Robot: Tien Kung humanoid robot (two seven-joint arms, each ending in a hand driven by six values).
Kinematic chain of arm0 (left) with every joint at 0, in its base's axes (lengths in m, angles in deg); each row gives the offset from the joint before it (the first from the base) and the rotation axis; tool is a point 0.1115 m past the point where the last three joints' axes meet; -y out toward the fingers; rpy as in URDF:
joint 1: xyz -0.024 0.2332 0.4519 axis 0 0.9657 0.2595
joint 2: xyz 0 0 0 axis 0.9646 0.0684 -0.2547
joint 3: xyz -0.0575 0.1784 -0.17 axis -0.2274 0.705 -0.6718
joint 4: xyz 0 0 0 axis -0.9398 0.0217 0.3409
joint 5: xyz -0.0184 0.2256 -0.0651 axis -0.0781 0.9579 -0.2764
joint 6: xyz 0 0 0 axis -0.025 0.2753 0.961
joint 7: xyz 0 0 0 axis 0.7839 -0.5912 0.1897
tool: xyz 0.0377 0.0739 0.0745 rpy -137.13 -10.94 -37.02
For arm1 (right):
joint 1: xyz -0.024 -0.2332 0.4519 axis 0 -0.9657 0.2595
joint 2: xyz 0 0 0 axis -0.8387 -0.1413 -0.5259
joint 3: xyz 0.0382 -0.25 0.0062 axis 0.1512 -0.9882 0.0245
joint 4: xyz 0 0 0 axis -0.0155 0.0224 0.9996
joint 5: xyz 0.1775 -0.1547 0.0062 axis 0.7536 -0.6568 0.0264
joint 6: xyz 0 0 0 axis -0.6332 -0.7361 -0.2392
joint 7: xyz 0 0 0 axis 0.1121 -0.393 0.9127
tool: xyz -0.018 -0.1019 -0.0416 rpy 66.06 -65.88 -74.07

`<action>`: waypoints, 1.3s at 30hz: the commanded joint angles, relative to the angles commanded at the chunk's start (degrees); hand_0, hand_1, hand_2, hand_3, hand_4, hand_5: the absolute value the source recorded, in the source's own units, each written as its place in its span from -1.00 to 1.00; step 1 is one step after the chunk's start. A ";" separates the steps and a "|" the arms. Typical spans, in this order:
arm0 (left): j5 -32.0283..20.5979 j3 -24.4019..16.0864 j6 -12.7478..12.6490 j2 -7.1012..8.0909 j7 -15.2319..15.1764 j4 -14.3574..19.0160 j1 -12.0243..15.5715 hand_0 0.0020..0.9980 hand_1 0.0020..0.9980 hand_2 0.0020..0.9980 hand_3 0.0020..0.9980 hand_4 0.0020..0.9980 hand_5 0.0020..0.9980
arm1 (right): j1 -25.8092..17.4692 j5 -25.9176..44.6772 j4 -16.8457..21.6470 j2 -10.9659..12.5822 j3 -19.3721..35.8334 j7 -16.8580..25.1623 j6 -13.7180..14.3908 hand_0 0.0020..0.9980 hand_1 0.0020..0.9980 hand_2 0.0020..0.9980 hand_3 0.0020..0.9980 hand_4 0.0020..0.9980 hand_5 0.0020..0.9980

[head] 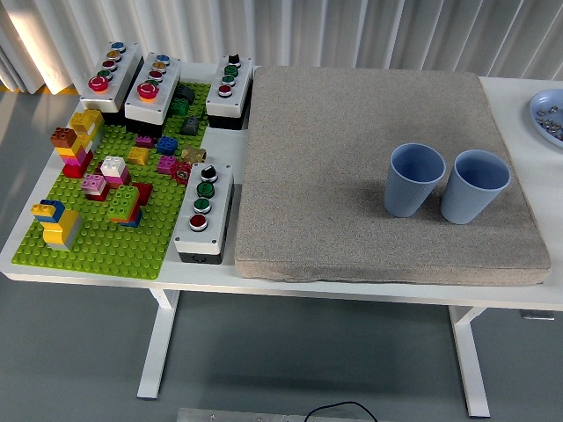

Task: Pick cup pour cup place

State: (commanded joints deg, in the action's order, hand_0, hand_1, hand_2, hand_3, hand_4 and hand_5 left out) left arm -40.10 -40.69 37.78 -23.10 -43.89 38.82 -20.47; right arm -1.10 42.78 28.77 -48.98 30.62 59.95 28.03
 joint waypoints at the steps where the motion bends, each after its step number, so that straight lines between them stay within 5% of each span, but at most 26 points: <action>1: 0.02 -0.02 0.00 -0.01 0.01 0.00 0.00 0.45 0.54 0.65 0.32 0.01 0.90 | 0.00 -0.03 0.01 0.00 0.02 -0.02 -0.01 0.59 0.45 0.45 0.57 0.53 -0.55; 39: -0.06 0.04 -0.02 -0.01 0.08 0.00 0.11 0.45 0.54 0.65 0.33 0.01 0.89 | -0.26 -0.68 0.25 -0.04 -0.32 -0.57 0.52 0.62 0.45 0.44 0.56 0.51 -0.60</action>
State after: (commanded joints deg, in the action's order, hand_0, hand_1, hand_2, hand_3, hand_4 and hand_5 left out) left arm -40.17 -40.66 37.76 -23.12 -43.81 38.82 -20.36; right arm -1.36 42.09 29.02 -49.02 30.30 59.37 28.55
